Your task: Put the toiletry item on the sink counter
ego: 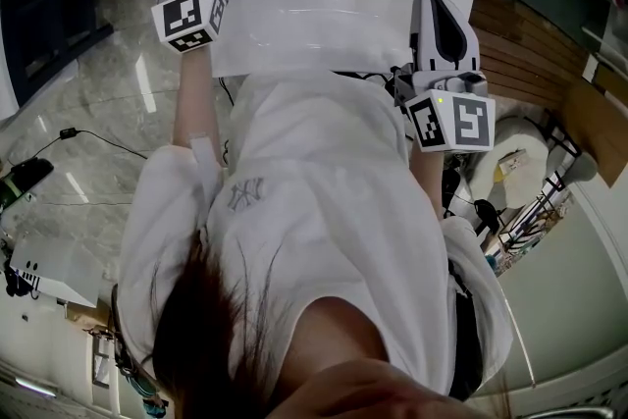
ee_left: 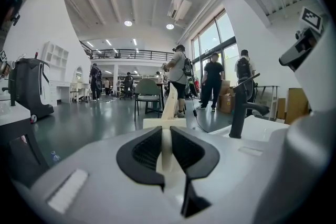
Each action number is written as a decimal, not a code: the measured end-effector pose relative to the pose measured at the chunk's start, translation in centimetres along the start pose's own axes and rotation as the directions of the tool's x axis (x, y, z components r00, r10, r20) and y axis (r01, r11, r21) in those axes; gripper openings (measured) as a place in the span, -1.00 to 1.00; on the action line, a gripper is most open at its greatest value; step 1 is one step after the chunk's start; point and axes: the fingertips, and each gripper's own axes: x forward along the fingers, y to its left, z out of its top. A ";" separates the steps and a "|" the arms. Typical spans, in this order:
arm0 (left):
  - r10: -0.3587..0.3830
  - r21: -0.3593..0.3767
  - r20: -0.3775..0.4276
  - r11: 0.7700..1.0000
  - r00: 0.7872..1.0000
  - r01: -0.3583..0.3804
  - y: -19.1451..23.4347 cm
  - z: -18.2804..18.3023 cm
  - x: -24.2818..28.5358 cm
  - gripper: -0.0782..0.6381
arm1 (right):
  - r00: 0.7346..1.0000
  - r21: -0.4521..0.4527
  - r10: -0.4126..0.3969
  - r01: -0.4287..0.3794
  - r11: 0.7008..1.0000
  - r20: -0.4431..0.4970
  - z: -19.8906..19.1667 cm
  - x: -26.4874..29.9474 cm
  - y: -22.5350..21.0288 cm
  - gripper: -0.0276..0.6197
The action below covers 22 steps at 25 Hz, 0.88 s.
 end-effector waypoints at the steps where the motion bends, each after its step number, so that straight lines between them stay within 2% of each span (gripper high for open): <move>1: 0.000 0.000 -0.001 1.000 1.000 0.000 0.0 0.0 -0.1 -0.63 | 1.000 0.000 0.002 -0.002 1.000 -0.001 0.0 0.0 0.1 -0.88; 14: -0.010 0.031 -0.023 0.999 1.000 0.011 -0.2 -0.6 -0.4 -0.63 | 1.000 -0.005 0.008 -0.008 1.000 0.008 0.2 -0.1 0.6 -0.88; 22: -0.017 0.048 -0.067 0.999 0.998 0.020 -0.2 -1.8 -1.1 -0.63 | 1.000 -0.005 0.005 -0.005 1.000 0.017 0.4 -0.4 0.8 -0.88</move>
